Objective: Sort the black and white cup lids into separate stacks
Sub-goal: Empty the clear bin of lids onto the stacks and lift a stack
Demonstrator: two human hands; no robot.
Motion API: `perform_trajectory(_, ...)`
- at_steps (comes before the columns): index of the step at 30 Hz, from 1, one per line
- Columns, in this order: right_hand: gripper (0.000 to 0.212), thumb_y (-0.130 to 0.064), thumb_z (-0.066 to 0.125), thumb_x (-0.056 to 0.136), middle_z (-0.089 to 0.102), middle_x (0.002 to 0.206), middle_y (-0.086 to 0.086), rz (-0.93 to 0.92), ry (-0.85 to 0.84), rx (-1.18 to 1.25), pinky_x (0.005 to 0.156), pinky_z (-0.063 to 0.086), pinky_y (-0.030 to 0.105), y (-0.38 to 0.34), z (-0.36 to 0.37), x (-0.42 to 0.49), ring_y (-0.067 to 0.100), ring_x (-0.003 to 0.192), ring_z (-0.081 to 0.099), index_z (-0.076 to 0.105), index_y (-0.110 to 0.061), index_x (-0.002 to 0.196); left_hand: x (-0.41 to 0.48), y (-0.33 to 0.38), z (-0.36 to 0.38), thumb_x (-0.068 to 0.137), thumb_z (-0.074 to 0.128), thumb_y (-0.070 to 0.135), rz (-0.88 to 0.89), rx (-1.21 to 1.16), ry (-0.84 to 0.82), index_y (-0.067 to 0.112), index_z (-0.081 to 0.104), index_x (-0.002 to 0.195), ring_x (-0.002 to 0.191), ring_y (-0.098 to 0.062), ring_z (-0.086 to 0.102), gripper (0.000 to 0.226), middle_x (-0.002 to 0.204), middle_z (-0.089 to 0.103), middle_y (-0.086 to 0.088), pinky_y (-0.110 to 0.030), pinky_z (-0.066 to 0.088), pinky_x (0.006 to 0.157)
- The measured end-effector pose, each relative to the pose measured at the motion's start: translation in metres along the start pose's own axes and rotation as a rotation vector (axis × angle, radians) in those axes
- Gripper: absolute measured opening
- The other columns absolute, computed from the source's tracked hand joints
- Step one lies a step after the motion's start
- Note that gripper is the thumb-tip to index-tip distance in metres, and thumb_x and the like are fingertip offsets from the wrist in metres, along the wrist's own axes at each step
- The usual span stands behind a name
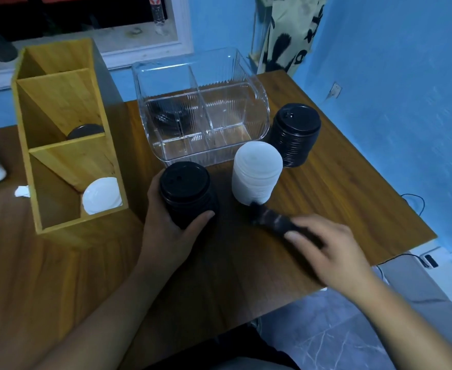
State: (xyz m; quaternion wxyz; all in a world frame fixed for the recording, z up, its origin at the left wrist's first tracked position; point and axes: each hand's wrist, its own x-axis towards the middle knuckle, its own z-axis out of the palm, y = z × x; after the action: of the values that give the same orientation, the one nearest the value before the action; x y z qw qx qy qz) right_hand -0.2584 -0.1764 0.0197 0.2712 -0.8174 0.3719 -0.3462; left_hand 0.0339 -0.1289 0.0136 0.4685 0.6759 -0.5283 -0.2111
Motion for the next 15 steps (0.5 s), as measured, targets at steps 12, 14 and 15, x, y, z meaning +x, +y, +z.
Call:
perform_trajectory(12,0.023,-0.018,0.048,0.108,0.075,0.098,0.017,0.954,0.190,0.495,0.063,0.062,0.033,0.024,-0.044,0.031,0.024,0.073,0.070,0.069,-0.012,0.114,0.000,0.001,0.001,0.067,0.080,0.052,-0.009,-0.006,0.003,0.052,0.014,0.146,0.126,0.030,0.026,0.103,0.131,0.027,0.054,0.006,0.024,0.101)
perform_trajectory(14,0.019,-0.023,0.052,0.106,0.073,0.097,0.014,0.889,0.213,0.275,0.067,0.062,0.036,0.025,-0.045,0.031,0.022,0.074,0.071,0.067,-0.017,0.115,-0.001,0.003,0.001,0.067,0.080,0.052,-0.016,-0.008,0.009,0.051,0.014,0.146,0.131,0.022,0.028,0.103,0.137,0.032,0.042,0.001,0.025,0.104)
perform_trajectory(15,0.018,-0.027,0.054,0.104,0.073,0.097,0.008,0.826,0.210,0.116,0.070,0.061,0.038,0.026,-0.046,0.030,0.021,0.077,0.070,0.066,-0.020,0.116,-0.001,0.004,0.001,0.067,0.080,0.052,-0.021,-0.006,0.011,0.051,0.014,0.146,0.133,0.016,0.028,0.103,0.140,0.032,0.035,-0.003,0.025,0.105)
